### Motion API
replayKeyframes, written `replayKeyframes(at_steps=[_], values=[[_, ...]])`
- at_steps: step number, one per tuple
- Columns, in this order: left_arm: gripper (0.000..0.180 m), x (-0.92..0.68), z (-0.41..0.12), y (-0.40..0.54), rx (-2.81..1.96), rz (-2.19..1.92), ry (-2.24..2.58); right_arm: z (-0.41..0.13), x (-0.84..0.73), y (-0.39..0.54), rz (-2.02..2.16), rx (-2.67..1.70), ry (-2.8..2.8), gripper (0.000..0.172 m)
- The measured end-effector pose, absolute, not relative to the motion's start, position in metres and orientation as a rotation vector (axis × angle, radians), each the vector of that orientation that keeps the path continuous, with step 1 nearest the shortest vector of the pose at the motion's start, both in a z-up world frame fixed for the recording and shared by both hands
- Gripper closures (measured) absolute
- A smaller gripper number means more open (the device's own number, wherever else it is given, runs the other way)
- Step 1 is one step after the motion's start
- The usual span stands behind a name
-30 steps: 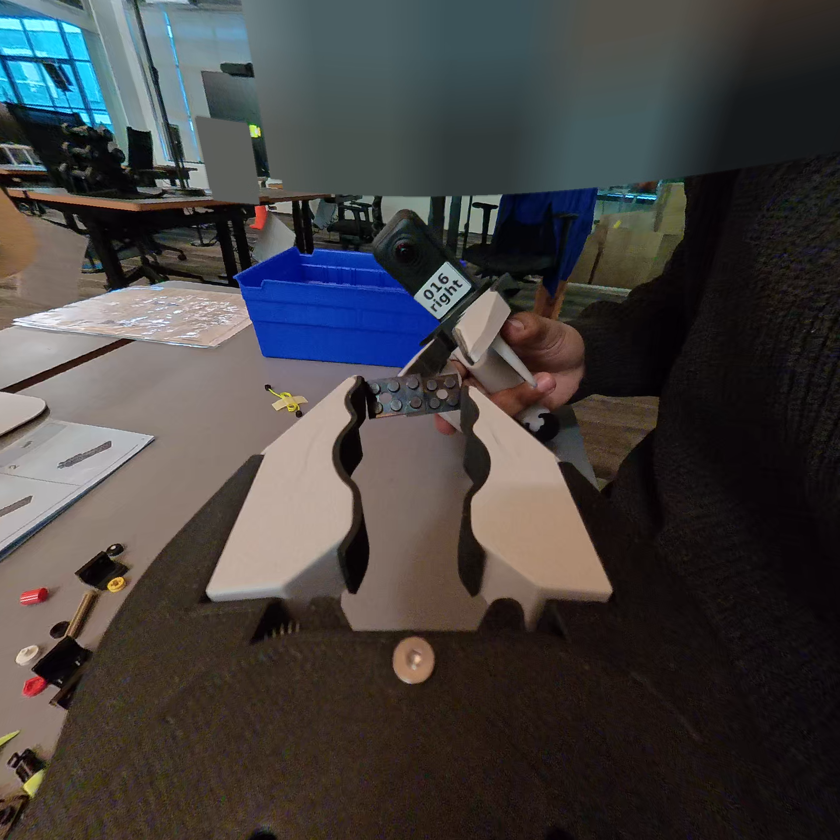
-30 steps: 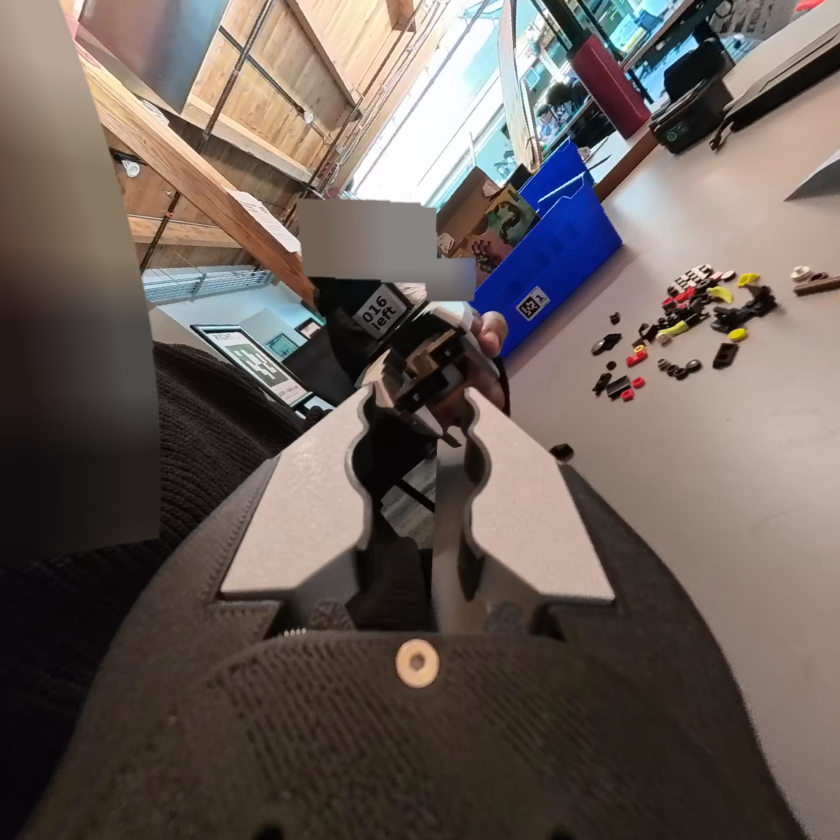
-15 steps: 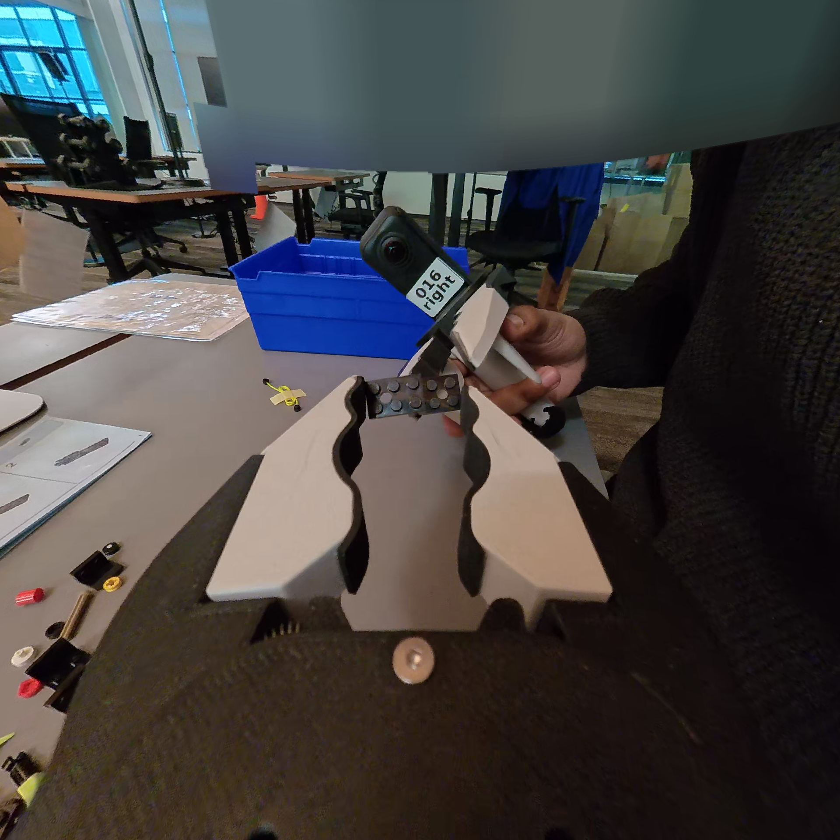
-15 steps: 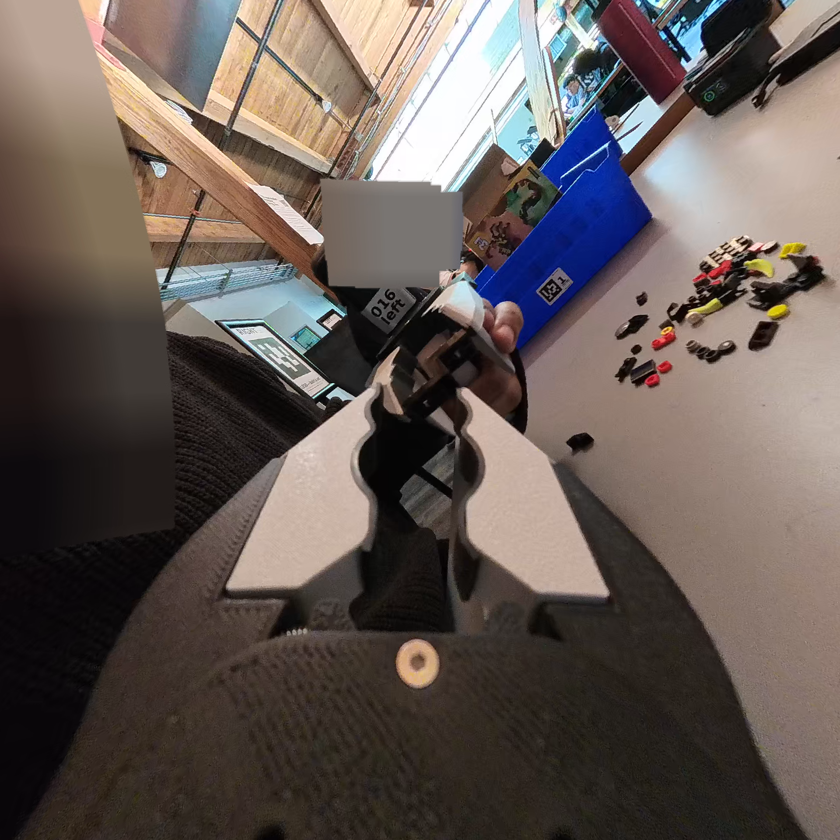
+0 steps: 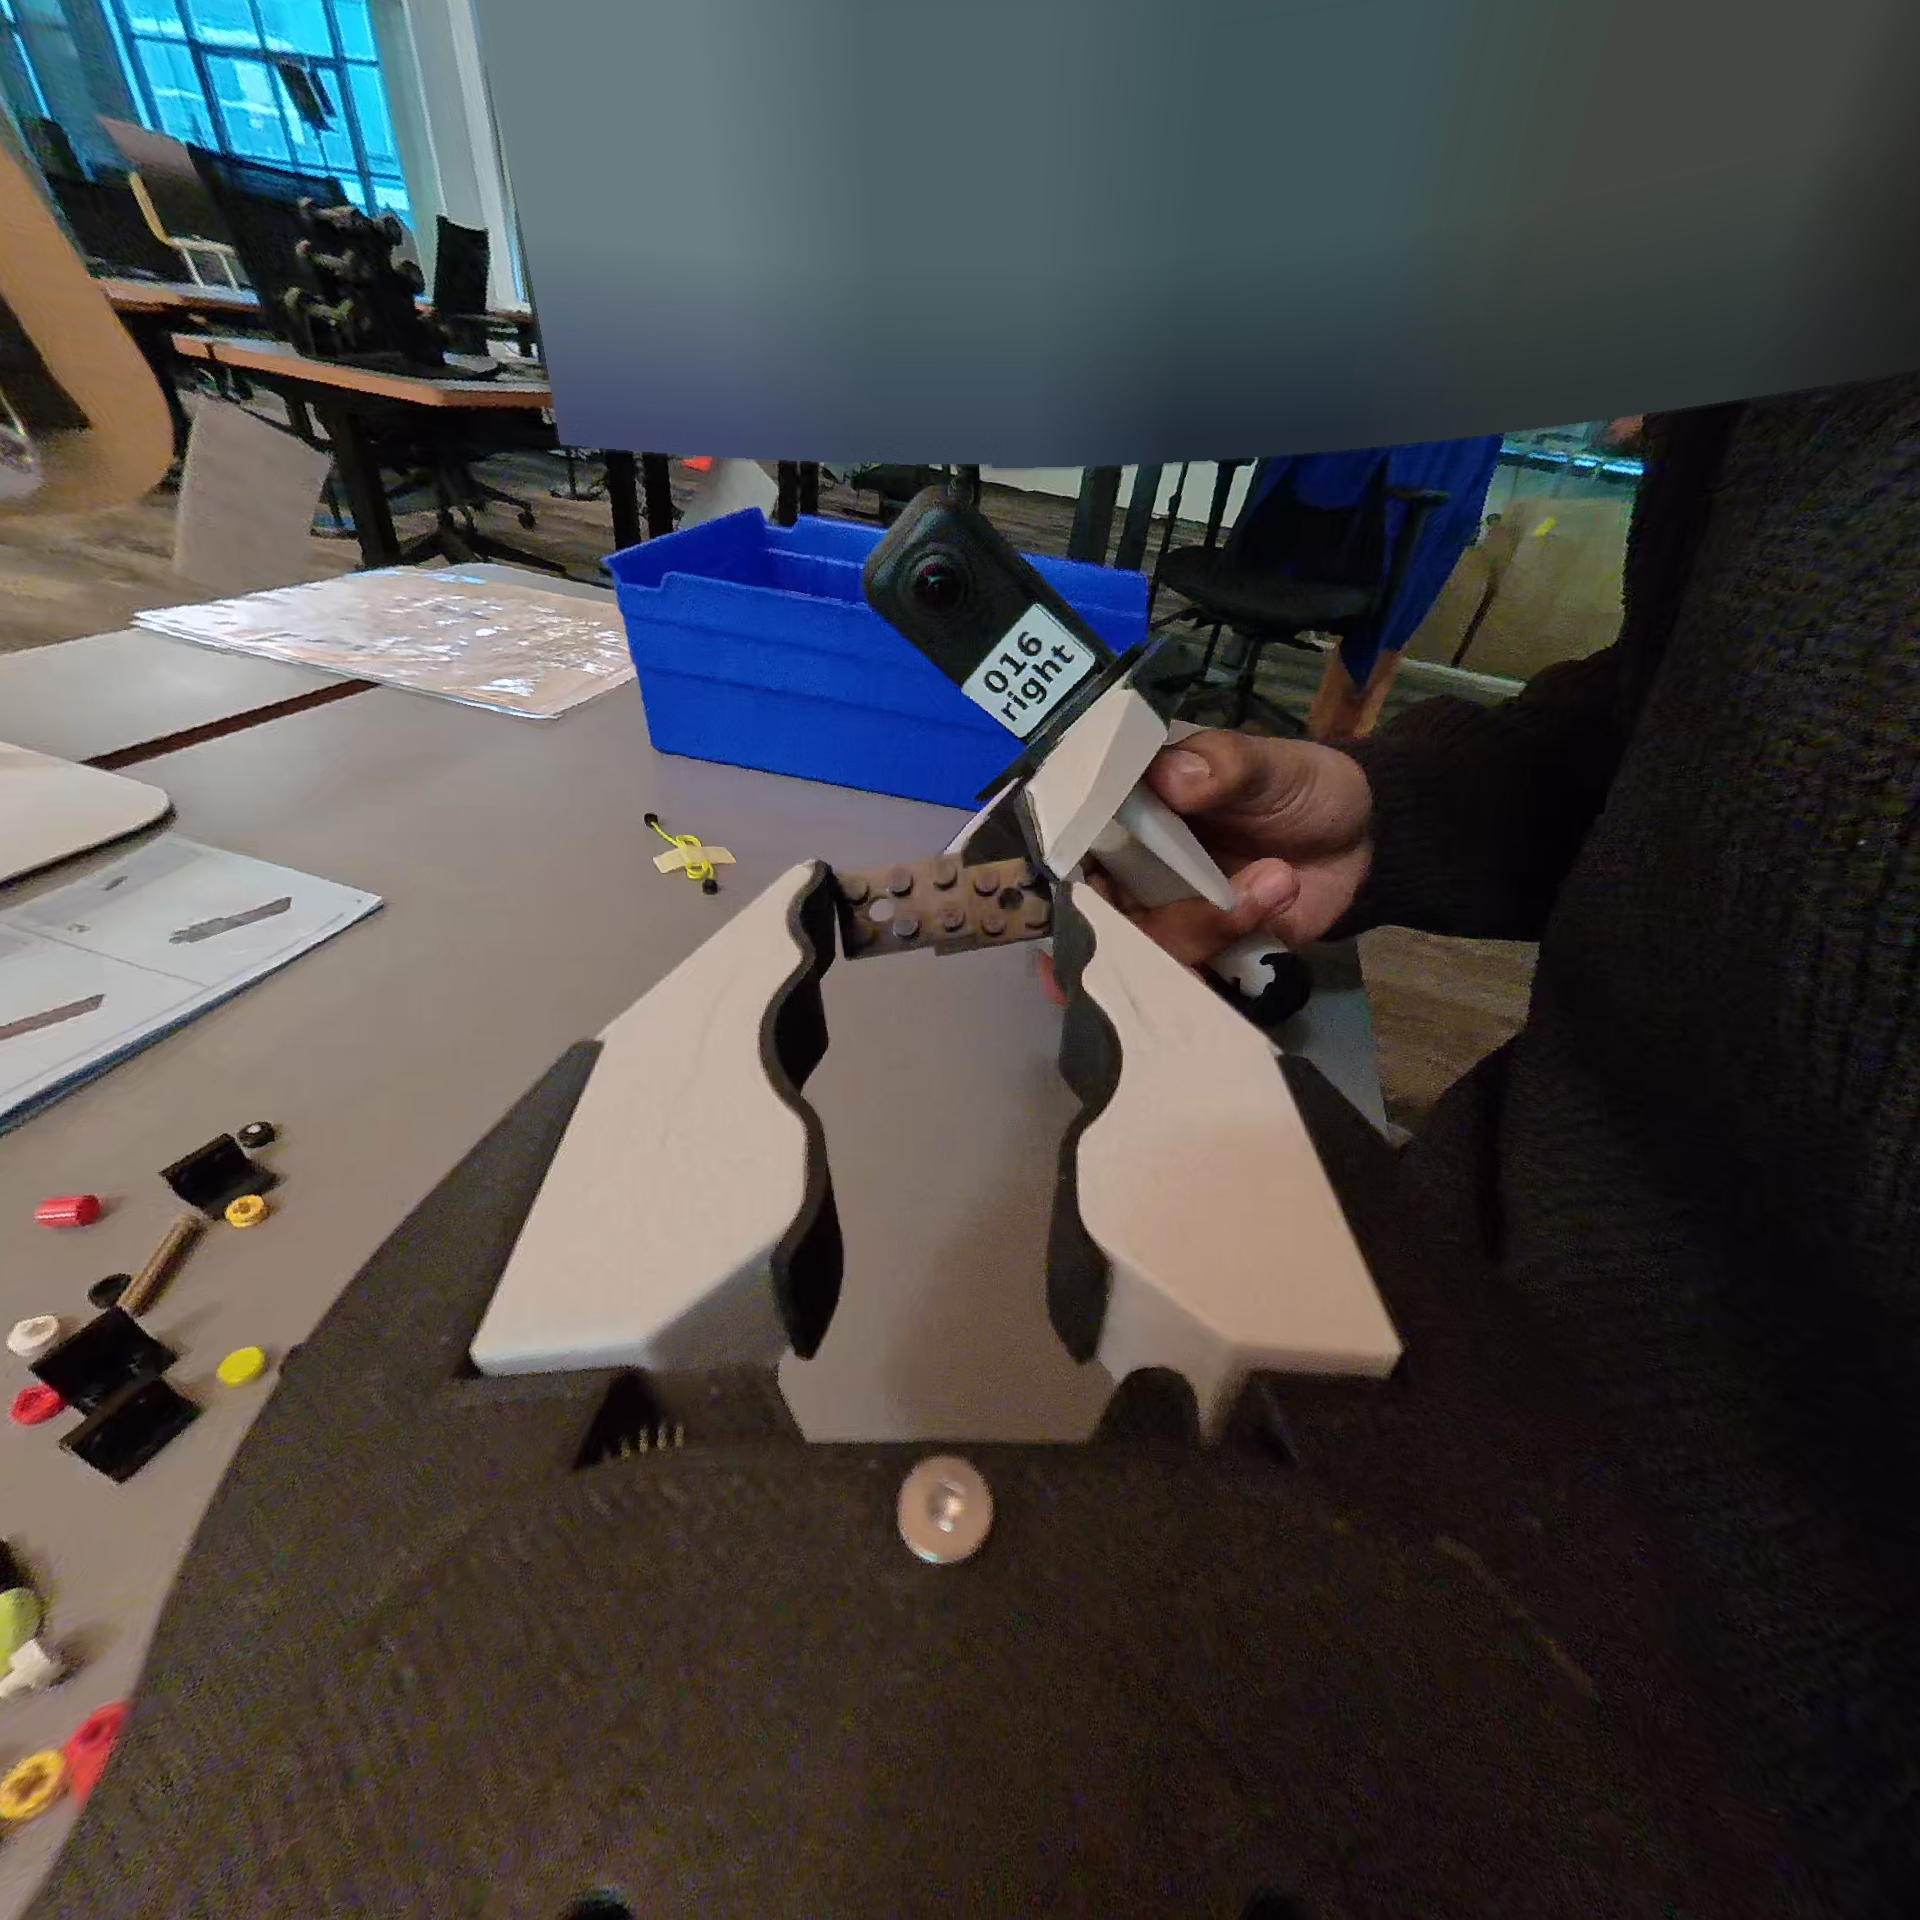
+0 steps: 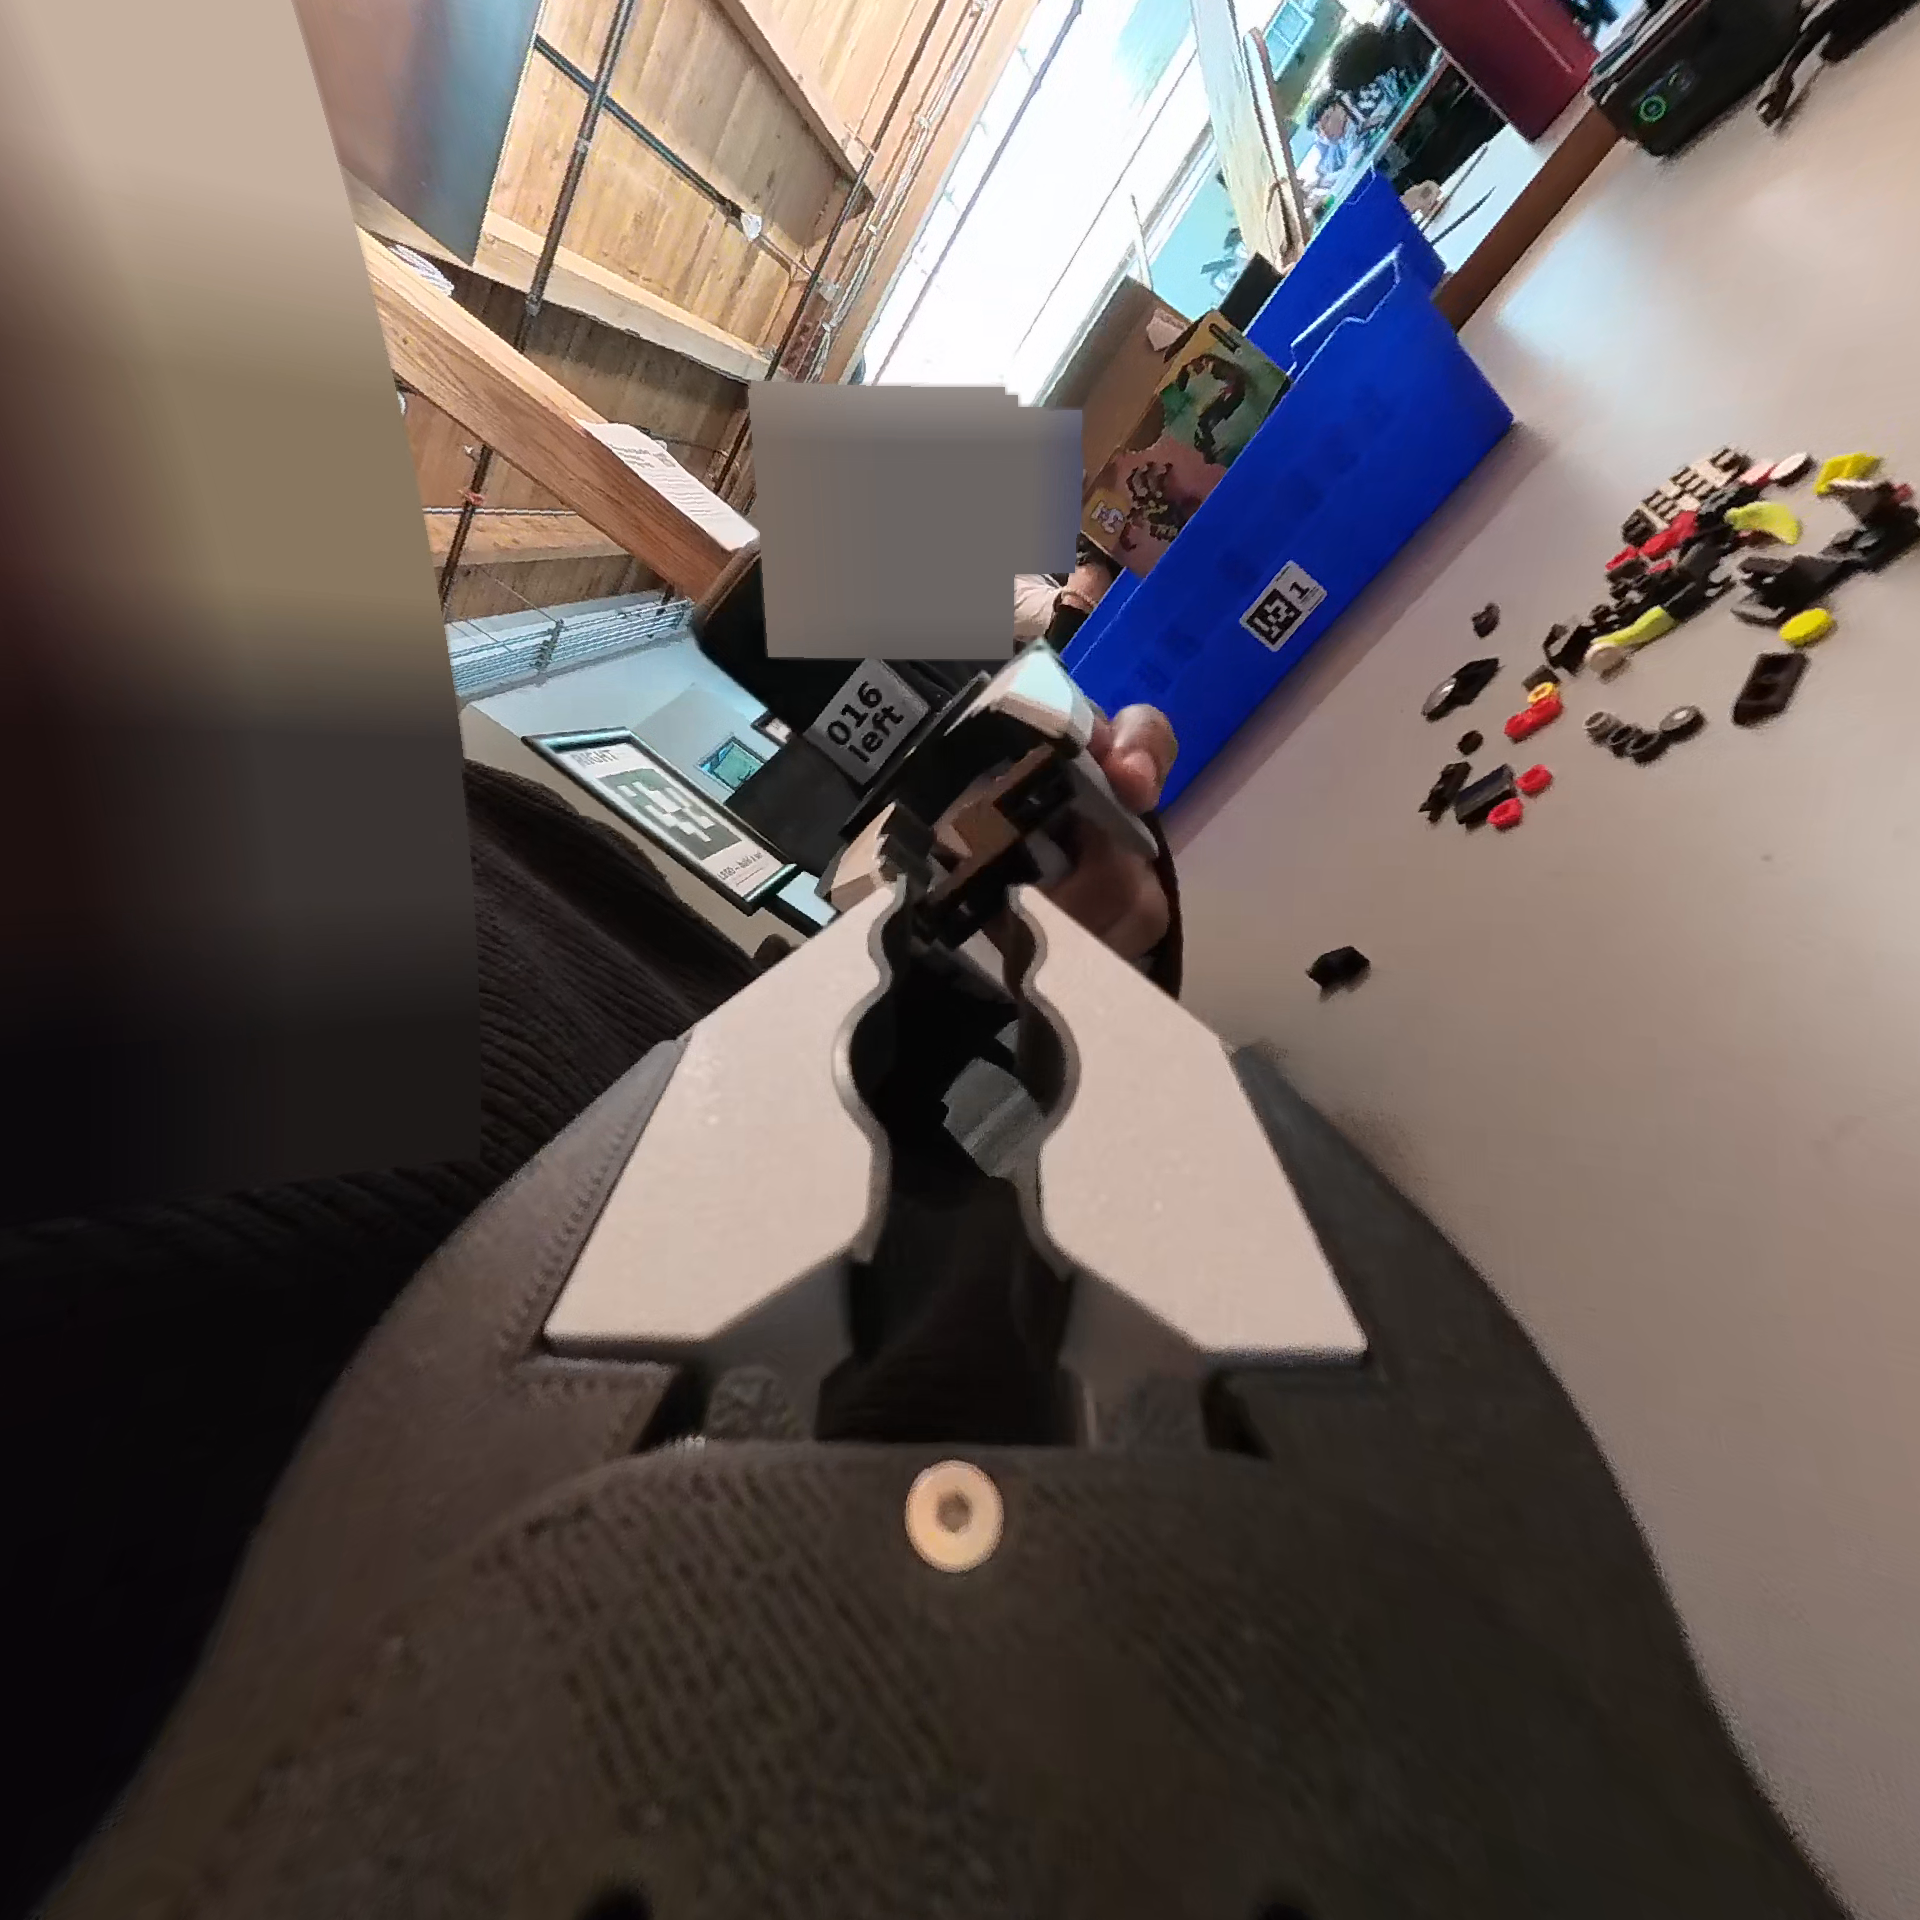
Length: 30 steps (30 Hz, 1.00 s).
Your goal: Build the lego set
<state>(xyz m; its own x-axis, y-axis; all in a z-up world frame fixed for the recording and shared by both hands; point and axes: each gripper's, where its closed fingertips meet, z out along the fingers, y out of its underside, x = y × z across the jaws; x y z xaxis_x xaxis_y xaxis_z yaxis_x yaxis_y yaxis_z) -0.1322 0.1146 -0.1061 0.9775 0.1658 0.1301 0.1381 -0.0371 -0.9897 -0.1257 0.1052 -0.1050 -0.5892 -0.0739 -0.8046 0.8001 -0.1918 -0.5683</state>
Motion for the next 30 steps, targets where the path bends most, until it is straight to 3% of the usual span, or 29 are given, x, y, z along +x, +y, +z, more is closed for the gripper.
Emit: replayKeyframes(at_steps=[3, 30], values=[[0.142, -0.136, -0.111, 0.114, -1.611, -0.016, -0.277, -0.110, -0.129, 0.107, -1.830, 0.894, 1.463, 0.163], [0.143, -0.157, -0.148, 0.110, -1.669, -0.204, -0.418, -0.142, -0.166, 0.128, -1.836, 1.081, 1.575, 0.169]])
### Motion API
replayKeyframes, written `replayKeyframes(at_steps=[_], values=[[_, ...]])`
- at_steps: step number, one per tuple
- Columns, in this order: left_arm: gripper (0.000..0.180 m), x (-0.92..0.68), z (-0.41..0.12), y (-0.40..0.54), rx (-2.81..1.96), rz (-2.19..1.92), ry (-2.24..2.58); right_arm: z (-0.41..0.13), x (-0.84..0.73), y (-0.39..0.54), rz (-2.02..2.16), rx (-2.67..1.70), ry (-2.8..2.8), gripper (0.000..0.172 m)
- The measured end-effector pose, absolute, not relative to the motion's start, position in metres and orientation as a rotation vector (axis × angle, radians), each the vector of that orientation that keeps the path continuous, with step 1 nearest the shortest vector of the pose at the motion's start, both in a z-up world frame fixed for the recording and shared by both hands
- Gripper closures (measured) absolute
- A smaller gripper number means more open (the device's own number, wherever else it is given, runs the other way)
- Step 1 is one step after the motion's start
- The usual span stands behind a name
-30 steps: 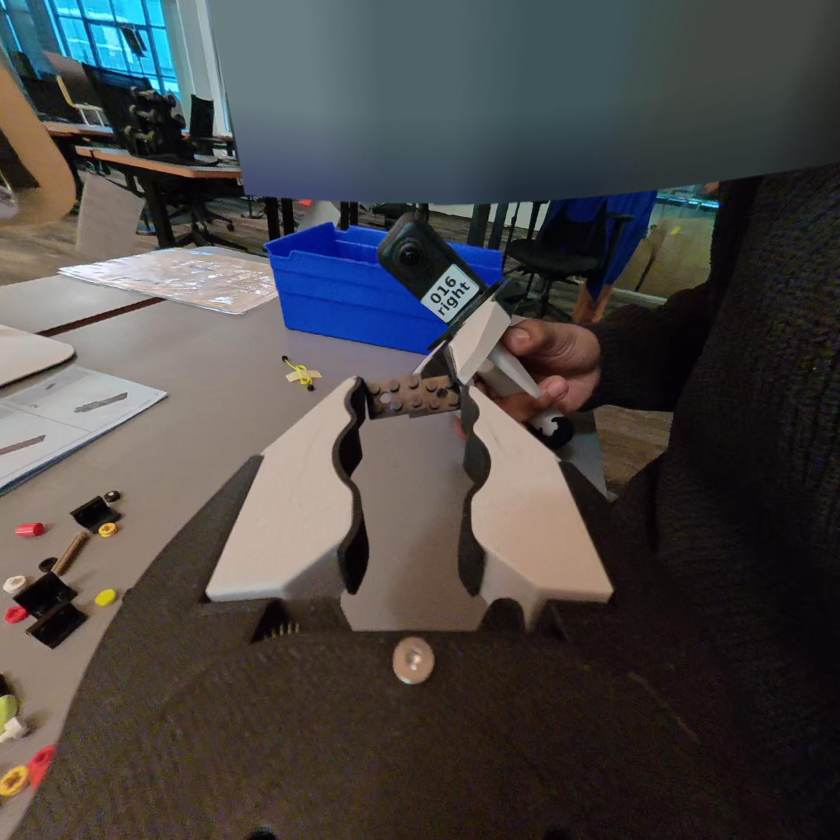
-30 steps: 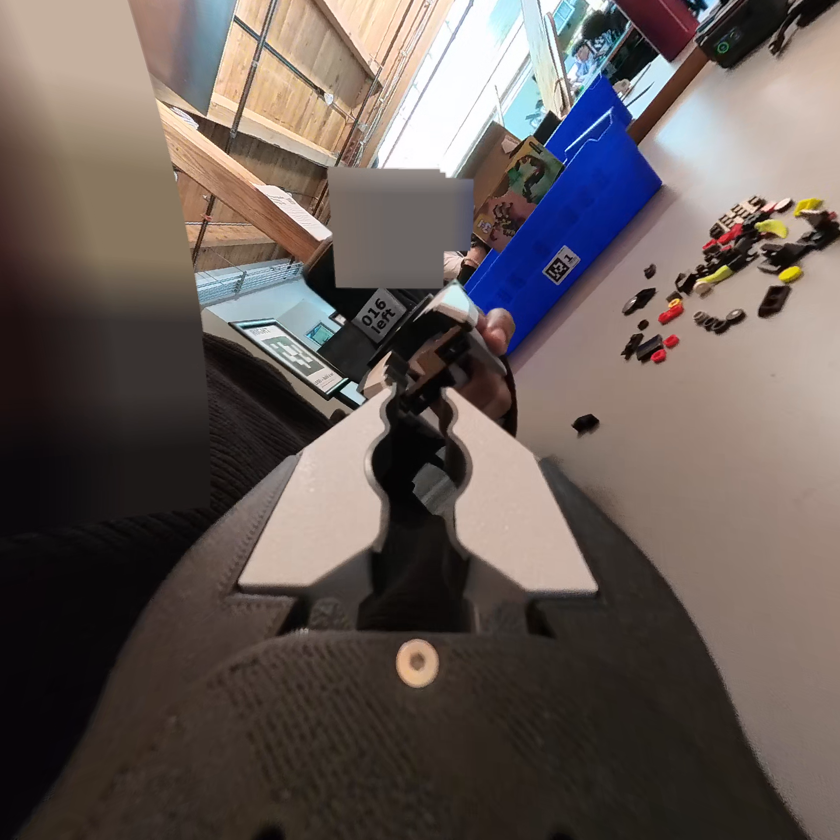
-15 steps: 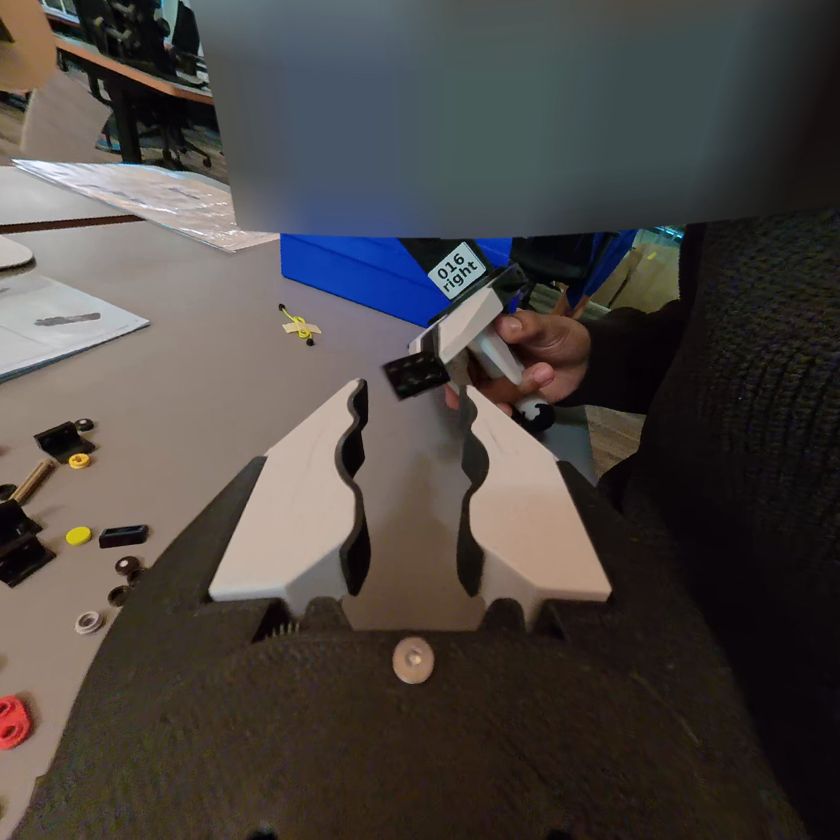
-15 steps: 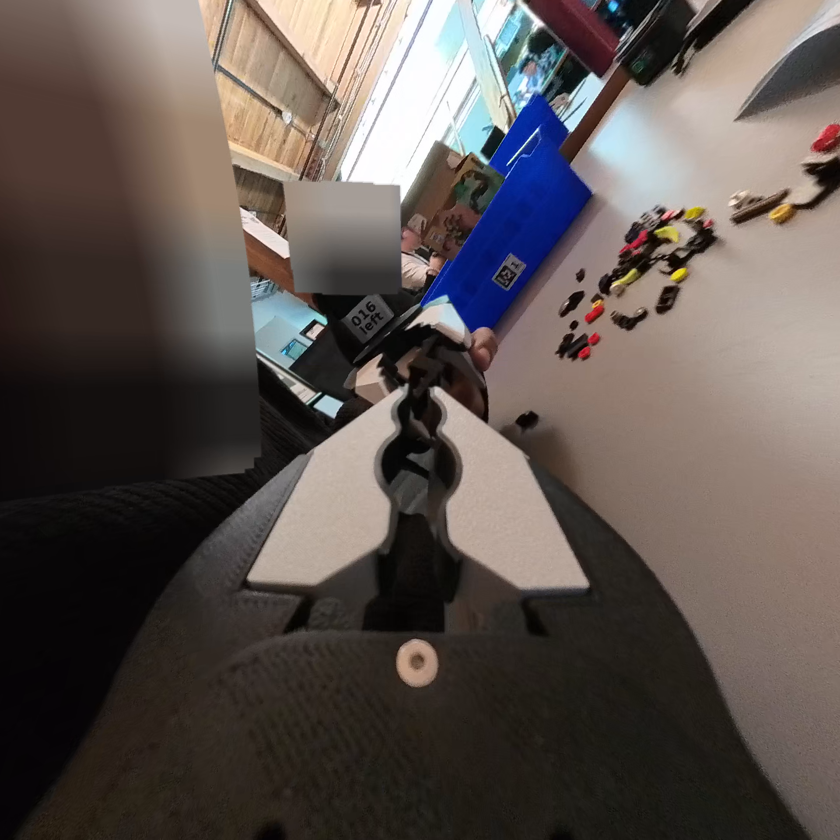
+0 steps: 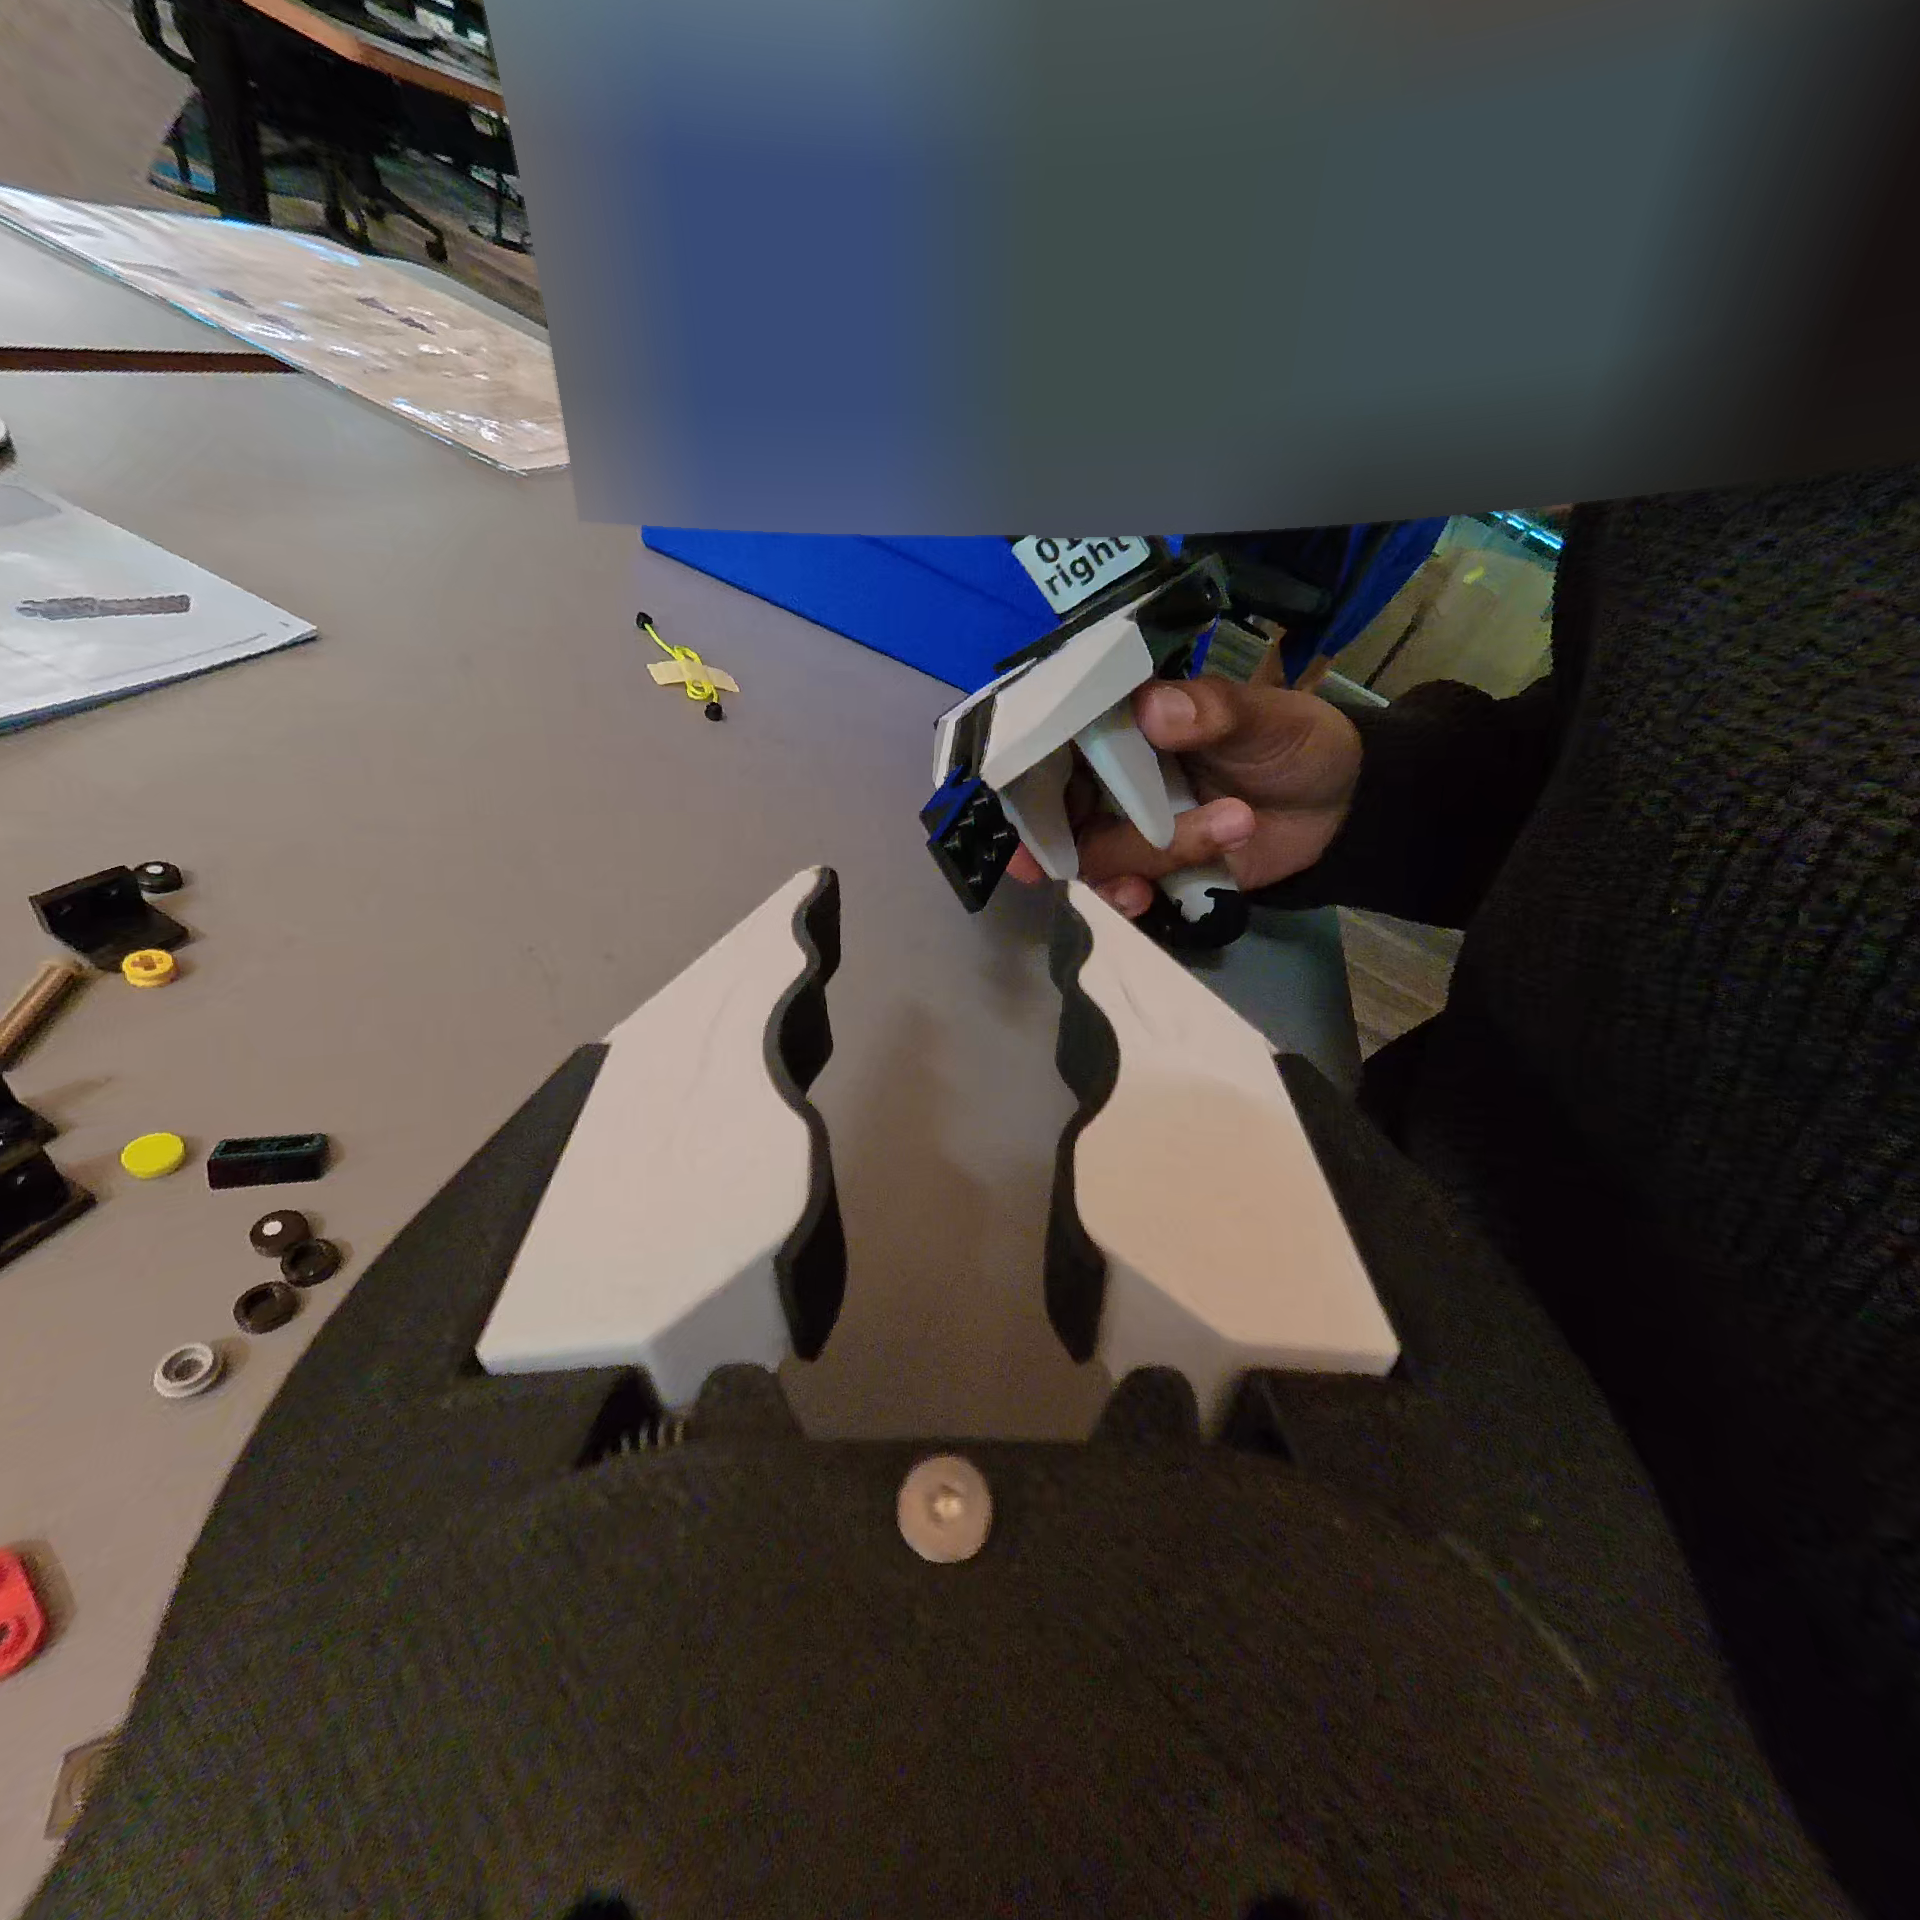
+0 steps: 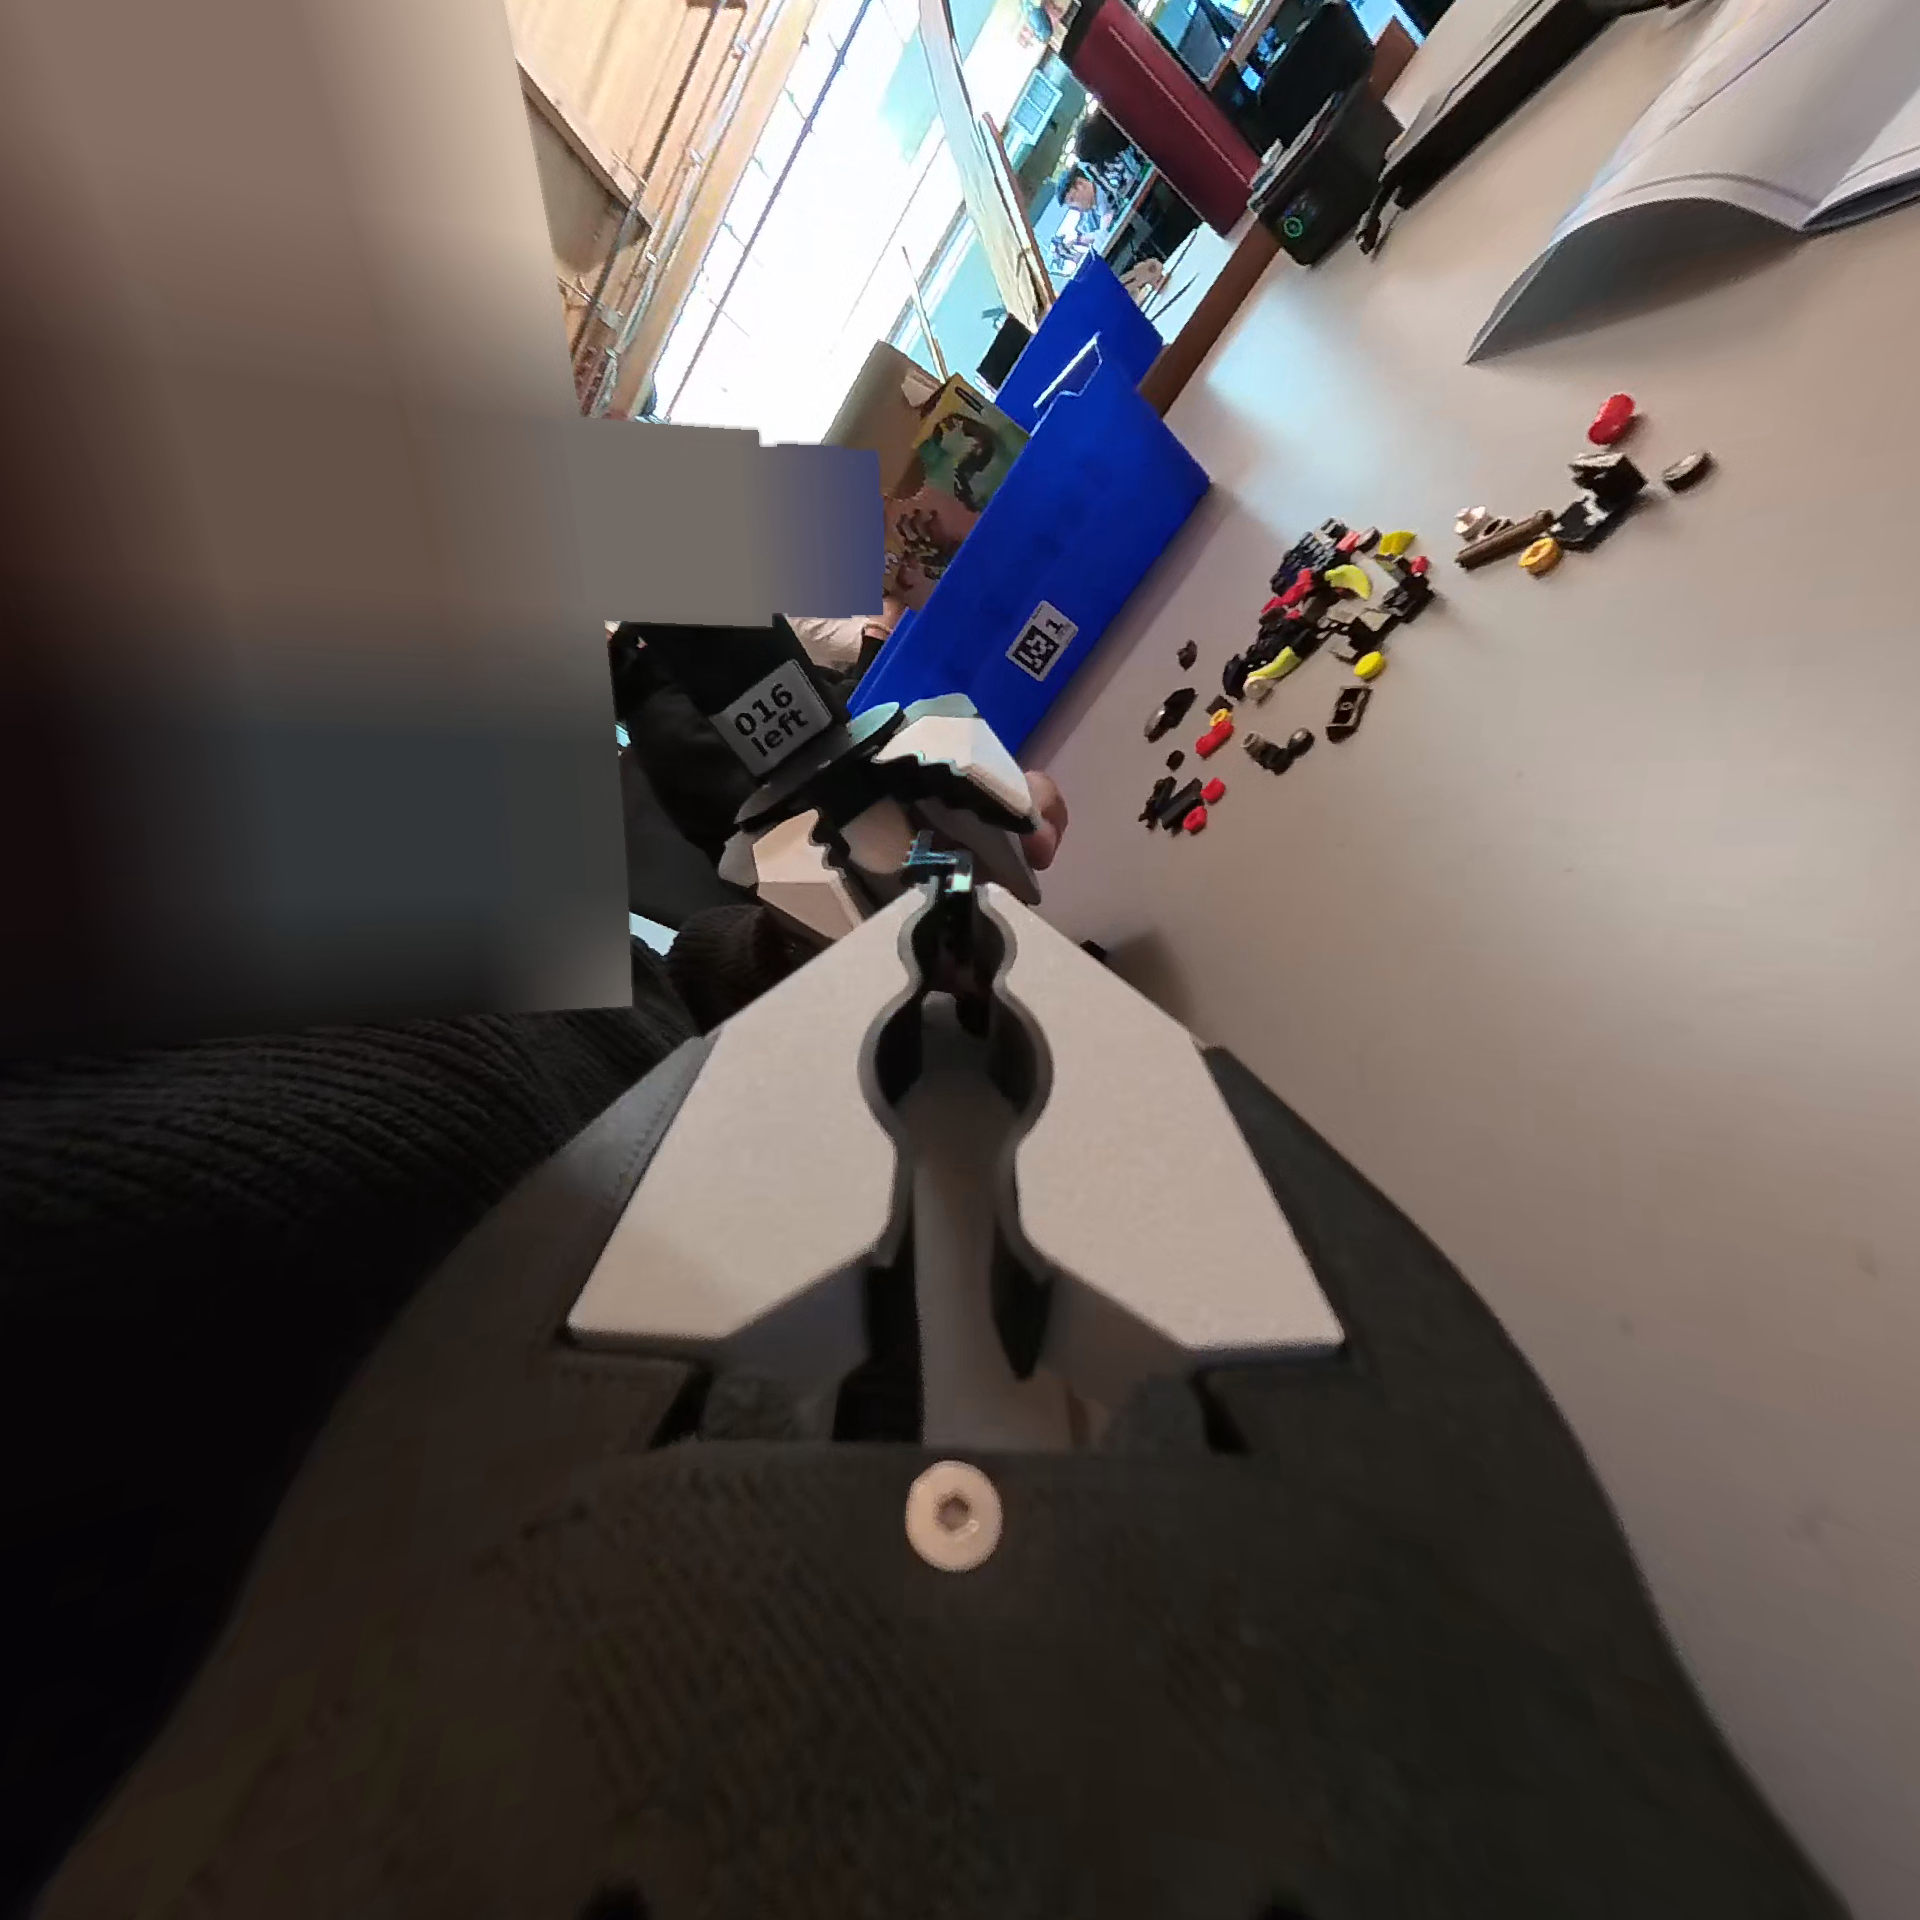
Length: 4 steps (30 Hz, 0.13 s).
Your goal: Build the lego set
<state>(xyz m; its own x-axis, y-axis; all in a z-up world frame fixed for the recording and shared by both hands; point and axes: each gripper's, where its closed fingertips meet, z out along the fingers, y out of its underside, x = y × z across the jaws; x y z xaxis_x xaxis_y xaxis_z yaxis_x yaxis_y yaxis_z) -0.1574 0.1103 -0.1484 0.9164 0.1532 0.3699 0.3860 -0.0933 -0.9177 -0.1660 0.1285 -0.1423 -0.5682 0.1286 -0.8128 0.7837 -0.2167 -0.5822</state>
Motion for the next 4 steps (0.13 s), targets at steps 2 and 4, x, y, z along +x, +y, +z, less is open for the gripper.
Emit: replayKeyframes(at_steps=[2, 4], values=[[0.144, -0.1571, -0.1489, 0.1101, -1.672, -0.207, -0.416, -0.1436, -0.1662, 0.1285, -1.834, 1.086, 1.589, 0.169], [0.144, -0.1568, -0.1493, 0.1101, -1.676, -0.208, -0.414, -0.1452, -0.1659, 0.1280, -1.829, 1.087, 1.614, 0.169]])
